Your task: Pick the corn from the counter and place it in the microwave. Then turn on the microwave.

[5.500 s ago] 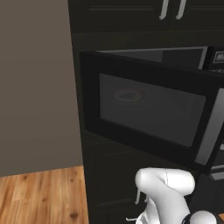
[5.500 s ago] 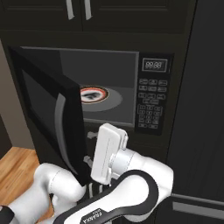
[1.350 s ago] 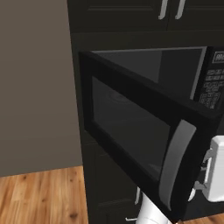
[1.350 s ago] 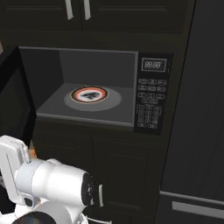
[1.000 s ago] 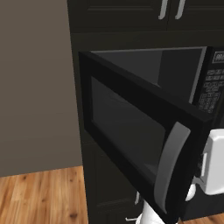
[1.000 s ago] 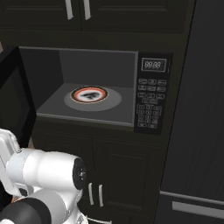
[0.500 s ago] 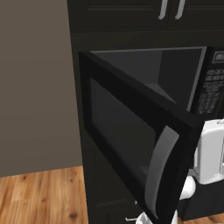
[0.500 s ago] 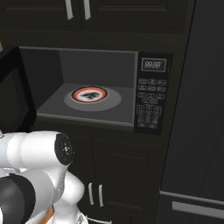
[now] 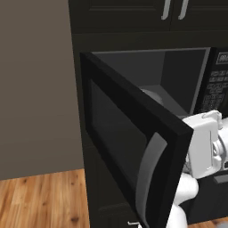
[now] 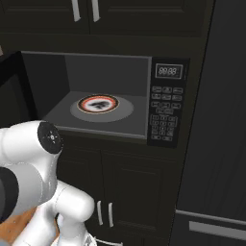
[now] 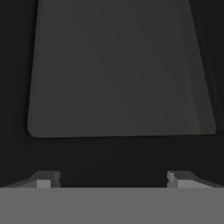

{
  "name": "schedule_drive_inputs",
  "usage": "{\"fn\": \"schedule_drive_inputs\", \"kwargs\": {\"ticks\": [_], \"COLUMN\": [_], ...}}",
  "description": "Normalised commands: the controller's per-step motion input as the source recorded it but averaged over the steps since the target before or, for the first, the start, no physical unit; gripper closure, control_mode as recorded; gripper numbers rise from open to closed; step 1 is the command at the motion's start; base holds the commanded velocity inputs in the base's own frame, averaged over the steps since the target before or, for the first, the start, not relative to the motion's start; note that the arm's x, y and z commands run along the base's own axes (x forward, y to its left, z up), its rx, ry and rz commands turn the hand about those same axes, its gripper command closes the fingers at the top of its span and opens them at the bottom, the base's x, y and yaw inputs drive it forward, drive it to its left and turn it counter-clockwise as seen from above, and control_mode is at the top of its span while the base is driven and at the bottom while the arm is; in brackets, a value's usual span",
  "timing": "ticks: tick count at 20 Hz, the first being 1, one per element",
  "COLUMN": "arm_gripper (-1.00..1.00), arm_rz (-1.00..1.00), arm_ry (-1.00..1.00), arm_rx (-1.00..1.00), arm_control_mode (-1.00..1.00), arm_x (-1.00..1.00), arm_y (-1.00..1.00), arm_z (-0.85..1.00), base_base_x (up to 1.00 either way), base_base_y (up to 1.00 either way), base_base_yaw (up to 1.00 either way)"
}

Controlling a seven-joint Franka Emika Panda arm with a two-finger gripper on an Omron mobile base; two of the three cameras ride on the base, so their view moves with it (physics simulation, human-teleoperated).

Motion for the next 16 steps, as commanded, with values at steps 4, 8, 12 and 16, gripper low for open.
{"fn": "schedule_drive_inputs", "kwargs": {"ticks": [4, 8, 12, 16], "arm_gripper": [-1.0, -1.0, -1.0, -1.0], "arm_rz": [0.0, 0.0, 0.0, 0.0], "arm_ry": [0.0, 0.0, 0.0, 0.0], "arm_rx": [0.02, 0.04, 0.04, 0.06], "arm_control_mode": [-1.0, -1.0, -1.0, -1.0], "arm_x": [0.0, 0.0, 0.0, 0.0], "arm_y": [0.39, 0.27, 0.25, 0.18], "arm_z": [-0.15, -0.13, -0.14, -0.15], "base_base_x": [0.0, 0.0, 0.0, 0.0], "base_base_y": [0.0, 0.0, 0.0, 0.0], "base_base_yaw": [0.0, 0.0, 0.0, 0.0]}}
